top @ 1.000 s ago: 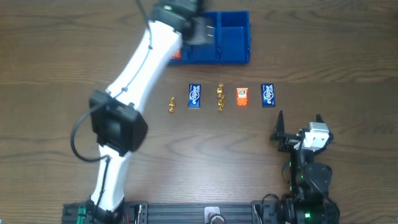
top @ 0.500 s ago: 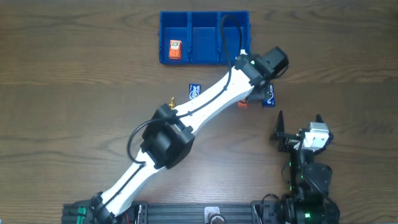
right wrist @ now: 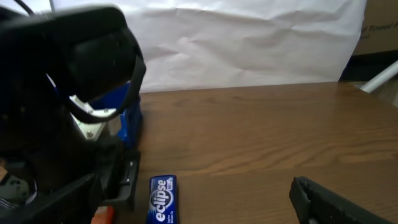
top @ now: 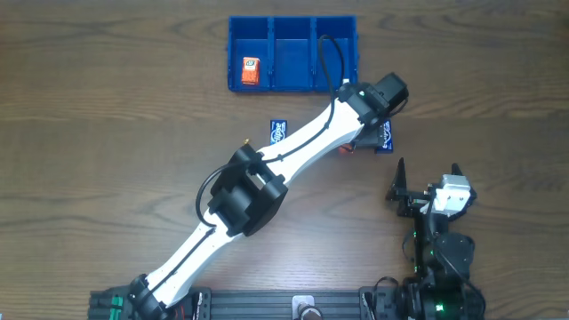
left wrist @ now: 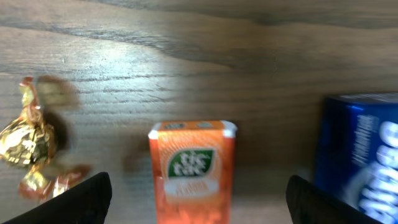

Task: Sort Candies Into Trays

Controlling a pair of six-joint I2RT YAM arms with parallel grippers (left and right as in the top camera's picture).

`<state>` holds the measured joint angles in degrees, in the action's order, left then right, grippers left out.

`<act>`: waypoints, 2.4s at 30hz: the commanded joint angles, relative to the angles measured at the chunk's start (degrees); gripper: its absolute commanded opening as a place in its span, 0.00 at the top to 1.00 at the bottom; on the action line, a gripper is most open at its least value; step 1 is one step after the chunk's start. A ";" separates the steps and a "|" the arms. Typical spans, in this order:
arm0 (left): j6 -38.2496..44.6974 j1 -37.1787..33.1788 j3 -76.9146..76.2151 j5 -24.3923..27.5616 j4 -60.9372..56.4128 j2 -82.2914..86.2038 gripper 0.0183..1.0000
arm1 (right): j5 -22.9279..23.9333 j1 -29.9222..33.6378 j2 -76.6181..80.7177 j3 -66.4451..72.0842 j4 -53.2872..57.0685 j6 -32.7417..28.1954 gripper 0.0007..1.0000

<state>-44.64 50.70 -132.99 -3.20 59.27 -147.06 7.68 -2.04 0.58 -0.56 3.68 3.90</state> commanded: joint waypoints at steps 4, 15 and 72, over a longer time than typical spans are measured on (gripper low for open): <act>-0.39 -1.22 -0.35 1.31 0.02 -2.51 0.23 | 0.13 0.24 -0.42 0.13 0.20 0.55 0.00; -0.37 -1.07 -0.37 1.18 -1.01 -1.40 0.80 | 0.13 0.24 -0.42 0.13 0.20 0.55 0.00; 30.69 -30.51 -0.35 0.09 -0.31 9.16 0.72 | 0.13 0.24 -0.42 0.13 0.20 0.55 0.00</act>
<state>-14.72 20.60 -133.69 -3.29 59.33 -137.19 7.68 -2.04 0.58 -0.56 3.68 3.90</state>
